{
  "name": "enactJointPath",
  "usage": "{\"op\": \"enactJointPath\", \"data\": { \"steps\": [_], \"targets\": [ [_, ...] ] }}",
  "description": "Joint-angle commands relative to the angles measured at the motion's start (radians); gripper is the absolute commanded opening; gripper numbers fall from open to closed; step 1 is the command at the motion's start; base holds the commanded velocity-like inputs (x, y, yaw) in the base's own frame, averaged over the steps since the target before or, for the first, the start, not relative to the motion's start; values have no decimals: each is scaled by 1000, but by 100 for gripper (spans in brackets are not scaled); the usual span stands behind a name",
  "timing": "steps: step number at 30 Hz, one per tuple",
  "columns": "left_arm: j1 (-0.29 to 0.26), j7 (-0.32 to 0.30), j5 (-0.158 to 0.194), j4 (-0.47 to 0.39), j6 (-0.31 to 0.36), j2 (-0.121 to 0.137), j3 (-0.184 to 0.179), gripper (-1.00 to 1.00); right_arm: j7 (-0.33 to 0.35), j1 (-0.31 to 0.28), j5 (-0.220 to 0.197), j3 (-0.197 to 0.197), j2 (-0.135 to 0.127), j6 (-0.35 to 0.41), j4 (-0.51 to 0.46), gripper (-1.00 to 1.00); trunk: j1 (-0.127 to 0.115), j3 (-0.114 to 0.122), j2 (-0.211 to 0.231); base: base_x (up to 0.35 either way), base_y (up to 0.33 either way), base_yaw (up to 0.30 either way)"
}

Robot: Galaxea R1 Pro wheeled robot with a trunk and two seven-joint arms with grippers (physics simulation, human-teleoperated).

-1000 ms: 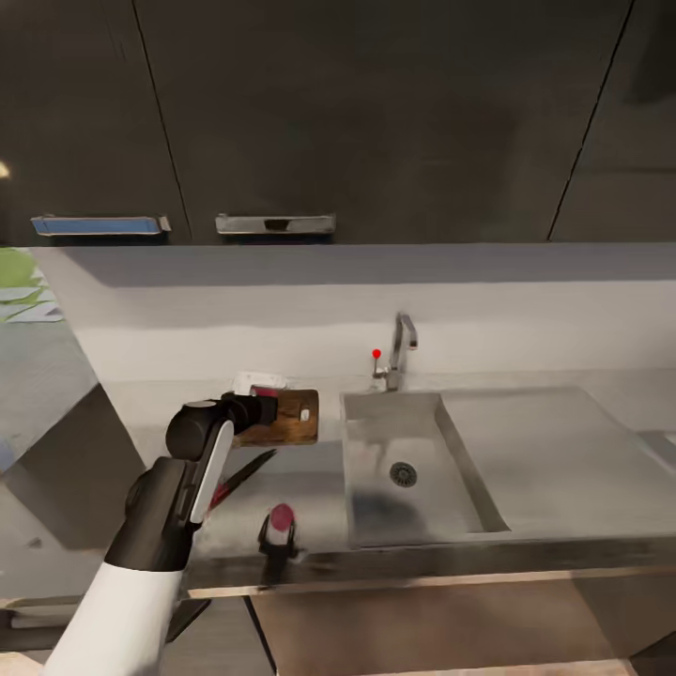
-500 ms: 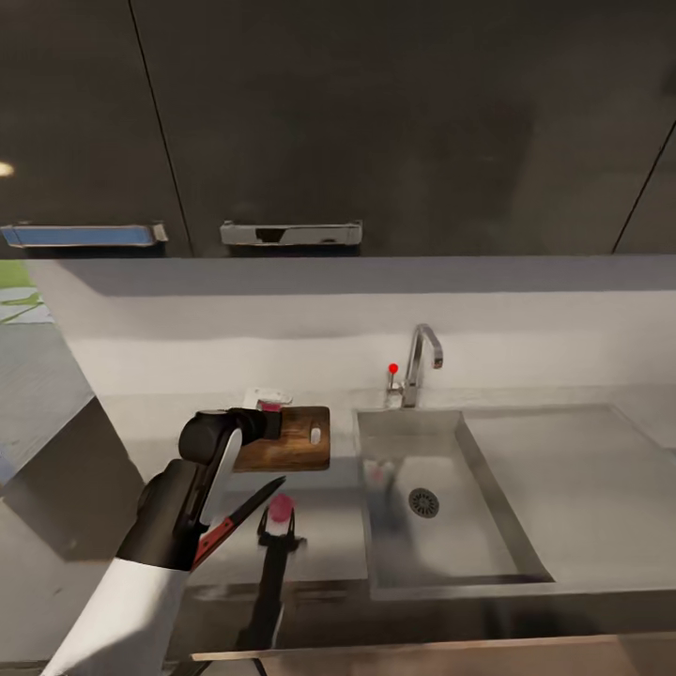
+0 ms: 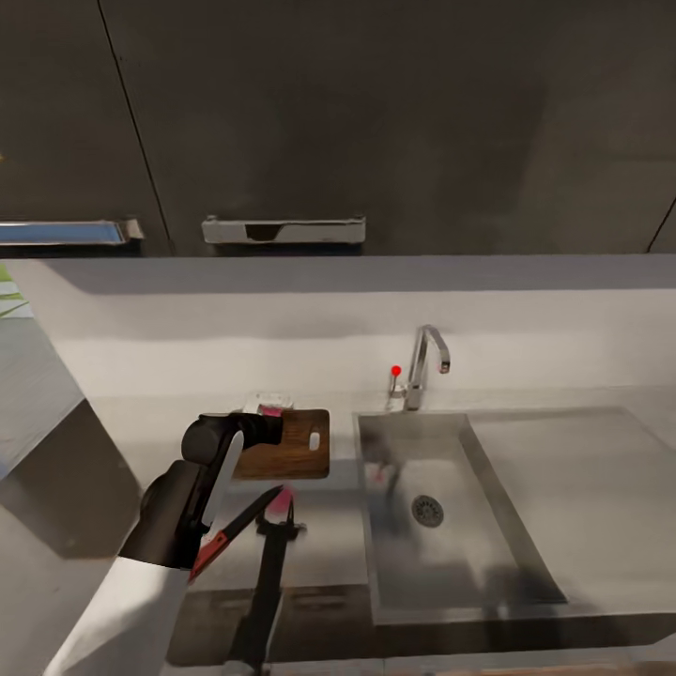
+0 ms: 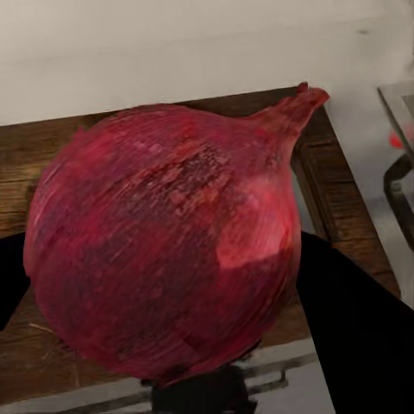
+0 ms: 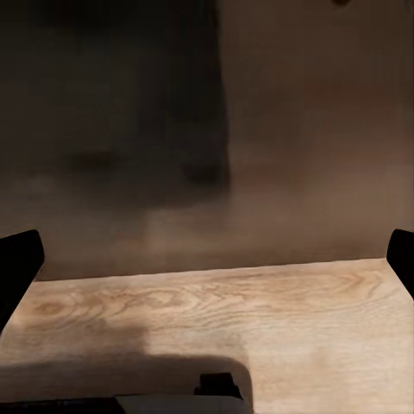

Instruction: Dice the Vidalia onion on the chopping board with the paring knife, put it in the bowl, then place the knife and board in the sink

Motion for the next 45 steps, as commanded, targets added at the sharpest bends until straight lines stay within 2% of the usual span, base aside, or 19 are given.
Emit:
{"op": "enactJointPath", "data": {
  "steps": [1,8,14,30,45],
  "targets": [
    [-1,1,1,0,4,0,0,-100,-6,-1,-7,9,0,-3,1,100,1,-4,-2,316,0,0],
    [-1,1,1,0,4,1,-1,-100,-6,-1,-8,9,0,-3,1,100,1,-15,-2,326,0,0],
    [-1,1,1,0,6,1,-1,-100,-6,-1,-7,9,0,-3,2,100,1,-25,-2,93,0,0],
    [-1,1,1,-1,6,2,0,-100,-6,-1,-8,9,0,-3,2,100,1,-50,-2,-112,0,0],
    [-1,1,1,0,6,2,0,-100,-6,-1,-8,9,0,-3,2,100,1,-52,-2,-1,0,0]
  ]
}}
